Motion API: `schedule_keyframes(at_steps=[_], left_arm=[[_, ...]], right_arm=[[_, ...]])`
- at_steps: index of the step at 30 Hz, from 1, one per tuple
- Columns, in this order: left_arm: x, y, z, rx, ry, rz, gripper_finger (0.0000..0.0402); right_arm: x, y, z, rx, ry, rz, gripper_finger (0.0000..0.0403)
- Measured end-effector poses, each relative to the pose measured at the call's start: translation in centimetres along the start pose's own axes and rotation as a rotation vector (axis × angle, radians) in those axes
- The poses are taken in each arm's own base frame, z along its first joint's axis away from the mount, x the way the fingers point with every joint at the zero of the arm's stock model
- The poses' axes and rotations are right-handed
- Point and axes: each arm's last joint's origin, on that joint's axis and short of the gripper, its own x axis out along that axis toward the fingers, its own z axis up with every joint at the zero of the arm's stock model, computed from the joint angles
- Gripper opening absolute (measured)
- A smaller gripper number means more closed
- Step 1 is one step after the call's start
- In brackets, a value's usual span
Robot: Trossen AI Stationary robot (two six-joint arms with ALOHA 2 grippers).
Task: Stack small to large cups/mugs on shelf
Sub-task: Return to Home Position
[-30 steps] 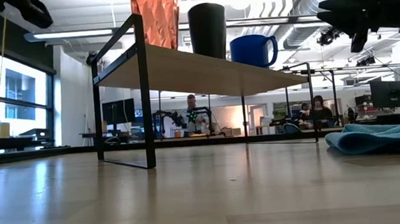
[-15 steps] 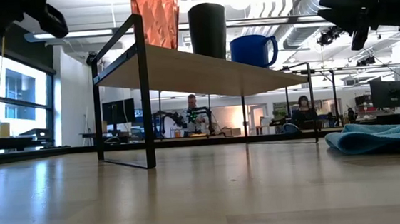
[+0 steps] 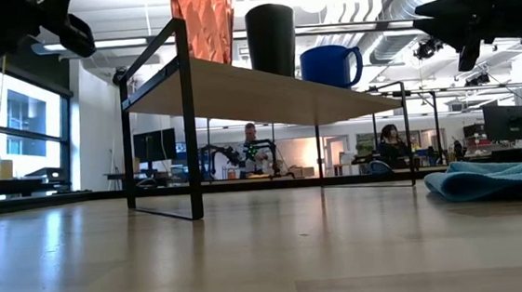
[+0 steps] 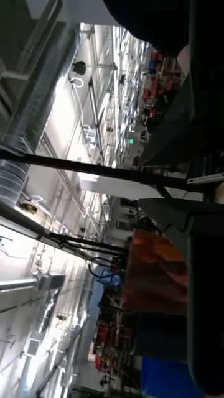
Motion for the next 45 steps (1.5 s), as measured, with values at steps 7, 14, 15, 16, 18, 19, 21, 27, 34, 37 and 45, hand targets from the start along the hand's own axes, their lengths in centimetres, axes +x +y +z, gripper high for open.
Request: schedule_keyframes(at_steps=[7,14,15,16,18,19,21,27,34,37,45], left_arm=[[0.5,-0.9,-0.9,-0.006,0.017,0.042,0.0083],[0.7,-1.2,-1.7,0.026,0.044,0.156,0.0083],[0.7,-1.1,-1.8,0.030,0.054,0.178,0.0083],[0.7,-1.1,-1.9,0.038,0.055,0.195,0.0083],[0.6,-1.1,-1.7,0.063,0.038,0.213,0.0083],[0.5,-1.2,-1.5,0.077,0.024,0.213,0.0083],[0.3,-1.3,-1.1,0.104,-0.013,0.211,0.0083],[-0.7,-1.7,-0.7,0.106,-0.032,0.198,0.0083],[-0.8,-1.7,-1.0,0.084,0.003,0.169,0.0083],[-0.8,-1.6,-1.2,0.083,0.029,0.183,0.0083],[-1.1,-1.1,-2.5,0.026,0.150,0.278,0.0083]], right_arm=[[0.0,-0.1,-0.2,-0.016,0.020,-0.006,0.0103],[0.0,-0.1,-0.3,-0.018,0.030,-0.008,0.0103],[0.0,-0.1,-0.3,-0.015,0.028,-0.008,0.0103],[0.0,-0.1,-0.3,-0.010,0.026,-0.007,0.0103],[0.0,0.0,-0.1,-0.005,0.014,0.001,0.0103],[0.0,0.0,0.0,-0.005,0.005,0.010,0.0103],[0.0,0.1,0.2,-0.009,-0.010,0.023,0.0103],[0.0,0.4,1.2,-0.032,-0.028,0.044,0.0103],[0.0,0.5,1.2,-0.043,-0.016,0.043,0.0103],[0.0,0.5,1.2,-0.052,-0.017,0.042,0.0103],[0.0,0.2,0.4,-0.036,0.068,0.021,0.0103]])
